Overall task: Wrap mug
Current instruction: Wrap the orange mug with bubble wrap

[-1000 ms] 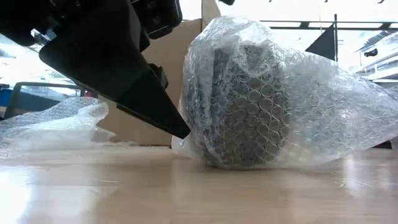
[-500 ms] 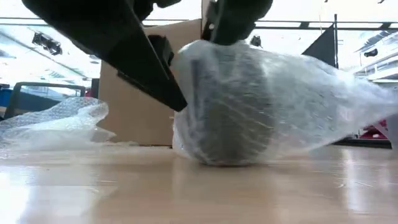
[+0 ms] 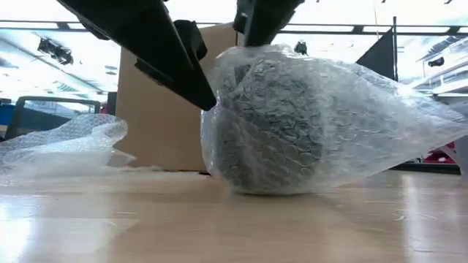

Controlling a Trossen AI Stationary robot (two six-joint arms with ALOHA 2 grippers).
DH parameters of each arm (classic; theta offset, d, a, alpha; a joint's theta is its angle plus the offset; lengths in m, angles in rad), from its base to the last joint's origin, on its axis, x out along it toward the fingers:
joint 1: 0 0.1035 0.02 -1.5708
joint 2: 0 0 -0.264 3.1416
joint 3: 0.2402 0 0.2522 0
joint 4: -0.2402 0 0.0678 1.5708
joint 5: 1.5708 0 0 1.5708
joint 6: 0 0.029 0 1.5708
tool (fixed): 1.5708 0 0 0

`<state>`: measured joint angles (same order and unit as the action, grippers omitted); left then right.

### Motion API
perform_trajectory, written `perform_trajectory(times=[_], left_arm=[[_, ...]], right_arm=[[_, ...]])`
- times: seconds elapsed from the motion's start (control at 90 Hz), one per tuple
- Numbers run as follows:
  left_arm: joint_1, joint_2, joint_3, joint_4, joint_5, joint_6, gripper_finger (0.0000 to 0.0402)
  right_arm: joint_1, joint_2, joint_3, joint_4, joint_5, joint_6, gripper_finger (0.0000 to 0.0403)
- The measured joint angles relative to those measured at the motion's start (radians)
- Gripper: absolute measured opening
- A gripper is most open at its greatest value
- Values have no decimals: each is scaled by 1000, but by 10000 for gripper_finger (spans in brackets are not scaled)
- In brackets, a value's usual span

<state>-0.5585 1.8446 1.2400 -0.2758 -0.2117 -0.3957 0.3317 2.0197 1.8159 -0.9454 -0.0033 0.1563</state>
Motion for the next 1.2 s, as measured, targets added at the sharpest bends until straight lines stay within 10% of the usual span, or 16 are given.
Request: perform_trajectory(times=[0.433,0.9,1.2], left_arm=[[-45,-131,0,-197,-16,-59,239],[-105,-182,2,-210,-120,-81,239],[-105,-181,2,-210,-121,-88,239]], right_arm=[[-47,1,-232,168,25,2,0],[-6,-28,33,-104,104,-19,0],[-22,-25,-87,-13,142,-19,0]])
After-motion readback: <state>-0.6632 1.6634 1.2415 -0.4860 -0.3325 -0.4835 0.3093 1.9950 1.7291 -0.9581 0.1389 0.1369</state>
